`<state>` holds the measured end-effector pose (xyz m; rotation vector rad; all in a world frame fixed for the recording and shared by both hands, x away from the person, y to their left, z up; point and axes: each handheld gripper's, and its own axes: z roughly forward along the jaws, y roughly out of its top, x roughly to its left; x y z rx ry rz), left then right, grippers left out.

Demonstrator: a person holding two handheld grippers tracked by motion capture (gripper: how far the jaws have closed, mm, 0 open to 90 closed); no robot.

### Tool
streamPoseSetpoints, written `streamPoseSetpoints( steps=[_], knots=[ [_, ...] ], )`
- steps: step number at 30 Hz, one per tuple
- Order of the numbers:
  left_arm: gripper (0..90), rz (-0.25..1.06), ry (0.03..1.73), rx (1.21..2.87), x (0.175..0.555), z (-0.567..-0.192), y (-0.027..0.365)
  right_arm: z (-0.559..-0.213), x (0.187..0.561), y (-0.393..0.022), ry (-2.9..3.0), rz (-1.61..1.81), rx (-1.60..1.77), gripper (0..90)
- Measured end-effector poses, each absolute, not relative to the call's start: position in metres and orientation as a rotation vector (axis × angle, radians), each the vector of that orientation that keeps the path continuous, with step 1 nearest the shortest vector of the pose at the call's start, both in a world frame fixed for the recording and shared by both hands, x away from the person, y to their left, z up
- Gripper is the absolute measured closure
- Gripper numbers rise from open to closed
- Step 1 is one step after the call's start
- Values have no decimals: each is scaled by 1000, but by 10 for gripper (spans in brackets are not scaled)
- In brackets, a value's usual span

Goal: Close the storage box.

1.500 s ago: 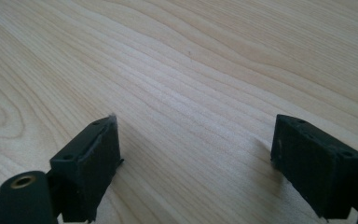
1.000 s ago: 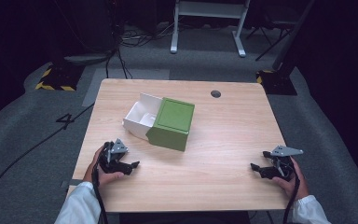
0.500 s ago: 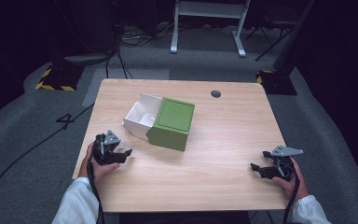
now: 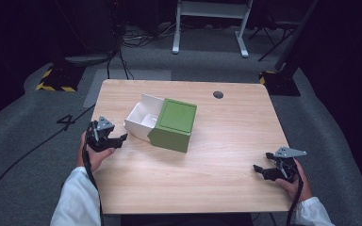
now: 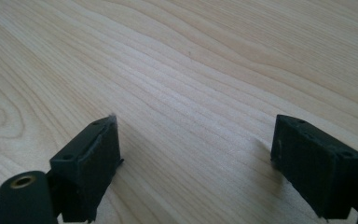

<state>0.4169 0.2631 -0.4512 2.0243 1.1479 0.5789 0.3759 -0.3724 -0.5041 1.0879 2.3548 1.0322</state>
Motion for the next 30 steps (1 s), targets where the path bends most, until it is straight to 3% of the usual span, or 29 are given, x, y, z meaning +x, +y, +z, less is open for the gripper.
streamPoseSetpoints(
  steps=[13,30],
  knots=[
    [329,633,1243,1959,444,-444,274,-504,376,-372,2354,1032,1086,154],
    [332,513,1278,1946,474,-460,265,-504,376,-372,2353,1031,1086,154]
  ],
)
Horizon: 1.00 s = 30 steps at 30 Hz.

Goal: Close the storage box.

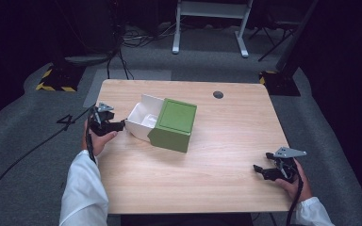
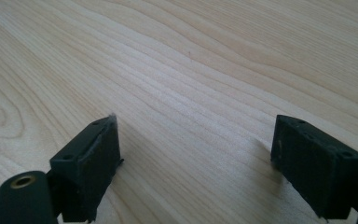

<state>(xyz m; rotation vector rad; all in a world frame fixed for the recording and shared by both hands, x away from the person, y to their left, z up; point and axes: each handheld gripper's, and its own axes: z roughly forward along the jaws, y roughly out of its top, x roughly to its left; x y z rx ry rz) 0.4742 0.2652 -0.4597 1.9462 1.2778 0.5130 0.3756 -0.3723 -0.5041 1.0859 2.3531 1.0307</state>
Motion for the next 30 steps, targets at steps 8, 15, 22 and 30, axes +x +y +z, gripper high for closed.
streamPoseSetpoints(
  steps=[8,15,22,30],
  knots=[
    [360,424,1239,1957,480,-467,259,-504,375,-372,2352,1028,1083,154],
    [439,335,1162,2004,481,-472,252,-504,375,-372,2351,1028,1083,154],
    [463,281,1094,2033,479,-474,233,-504,375,-372,2351,1028,1083,154],
    [460,221,1065,2035,480,-477,221,-504,375,-372,2352,1028,1083,154]
  ],
)
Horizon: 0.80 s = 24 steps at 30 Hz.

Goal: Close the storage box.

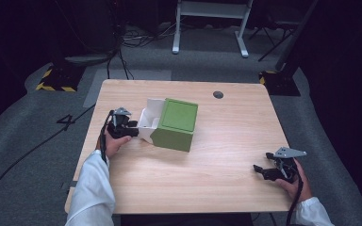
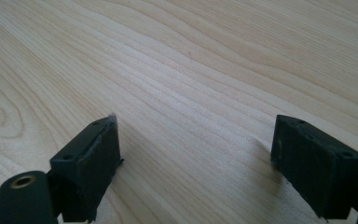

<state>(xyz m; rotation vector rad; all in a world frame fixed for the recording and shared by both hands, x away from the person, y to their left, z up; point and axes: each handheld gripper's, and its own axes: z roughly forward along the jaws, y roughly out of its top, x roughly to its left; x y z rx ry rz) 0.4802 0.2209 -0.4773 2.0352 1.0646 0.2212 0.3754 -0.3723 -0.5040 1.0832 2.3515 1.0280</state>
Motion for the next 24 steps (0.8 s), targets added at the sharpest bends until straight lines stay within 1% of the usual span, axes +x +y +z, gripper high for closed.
streamPoseSetpoints(
  steps=[7,11,15,21,24],
  knots=[
    [455,179,1020,2059,481,-479,208,-504,375,-372,2352,1028,1084,154],
    [420,165,1012,2066,481,-481,201,-504,375,-372,2352,1028,1083,154],
    [415,166,1006,2067,482,-481,196,-504,376,-372,2353,1028,1083,154],
    [426,179,1004,2070,484,-479,190,-504,376,-372,2353,1031,1085,154],
    [466,188,1004,2063,485,-478,187,-504,376,-372,2354,1031,1086,154]
  ],
)
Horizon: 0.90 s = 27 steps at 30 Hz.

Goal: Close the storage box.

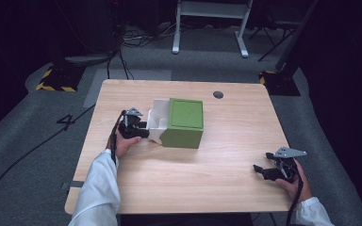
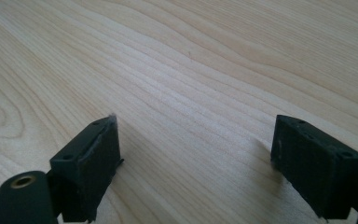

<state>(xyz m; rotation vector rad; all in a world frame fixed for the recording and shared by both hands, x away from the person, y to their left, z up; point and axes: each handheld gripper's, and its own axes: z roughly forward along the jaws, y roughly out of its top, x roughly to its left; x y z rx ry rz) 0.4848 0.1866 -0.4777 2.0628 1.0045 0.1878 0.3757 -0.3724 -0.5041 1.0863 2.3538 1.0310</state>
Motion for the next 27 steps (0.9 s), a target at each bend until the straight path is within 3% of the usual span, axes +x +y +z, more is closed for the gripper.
streamPoseSetpoints(
  steps=[8,27],
  knots=[
    [508,228,1006,2069,487,-471,168,-504,376,-372,2354,1031,1086,154],
    [462,188,987,2070,489,-473,137,-504,376,-372,2353,1031,1086,154]
  ],
)
